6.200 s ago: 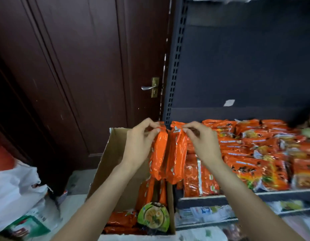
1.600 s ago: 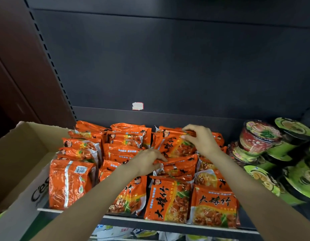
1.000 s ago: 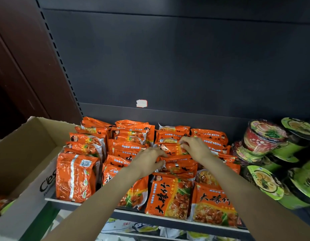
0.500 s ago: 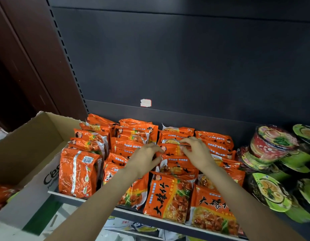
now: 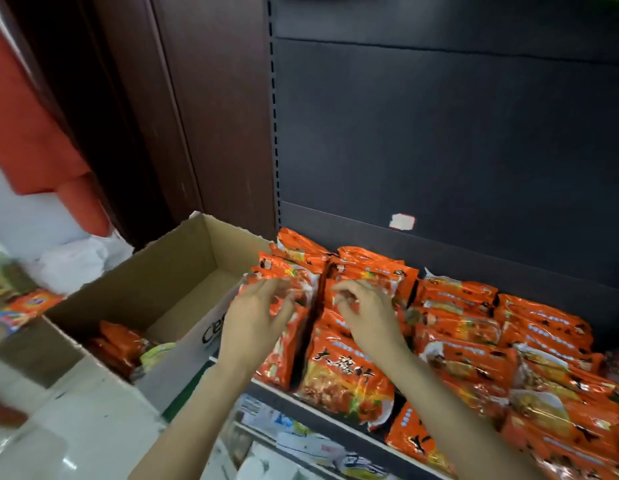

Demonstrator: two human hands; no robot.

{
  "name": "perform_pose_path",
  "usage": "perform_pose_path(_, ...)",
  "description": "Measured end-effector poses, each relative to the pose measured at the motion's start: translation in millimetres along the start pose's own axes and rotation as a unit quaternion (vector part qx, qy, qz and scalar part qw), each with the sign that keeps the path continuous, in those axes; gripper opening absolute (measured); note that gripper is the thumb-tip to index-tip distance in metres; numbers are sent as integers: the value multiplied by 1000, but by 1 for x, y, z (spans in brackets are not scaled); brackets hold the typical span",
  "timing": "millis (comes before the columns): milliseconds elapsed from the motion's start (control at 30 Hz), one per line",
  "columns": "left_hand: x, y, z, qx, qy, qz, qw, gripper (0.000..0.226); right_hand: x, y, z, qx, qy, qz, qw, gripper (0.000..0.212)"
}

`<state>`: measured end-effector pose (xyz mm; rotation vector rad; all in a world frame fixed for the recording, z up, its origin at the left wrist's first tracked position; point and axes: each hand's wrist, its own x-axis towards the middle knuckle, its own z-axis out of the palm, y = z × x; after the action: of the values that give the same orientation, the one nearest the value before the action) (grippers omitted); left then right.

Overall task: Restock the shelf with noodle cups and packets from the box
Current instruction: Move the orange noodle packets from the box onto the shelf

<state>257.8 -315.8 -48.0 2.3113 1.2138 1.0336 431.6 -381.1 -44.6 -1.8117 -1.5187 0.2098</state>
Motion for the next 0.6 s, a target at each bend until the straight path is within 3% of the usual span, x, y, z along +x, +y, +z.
perform_pose_path(233, -1, -171, -97, 18, -32, -115, 993, 9, 35, -105, 143, 31, -52, -10, 998, 19)
perform_pose_path(500, 11, -337, -180, 157, -143, -167, 963, 43, 67, -179, 275, 26, -130, 64, 989, 20)
perform_pose_path(600, 20, -373, -193, 149, -213, -190, 947, 52, 77, -189, 312, 16, -175, 90, 980, 24)
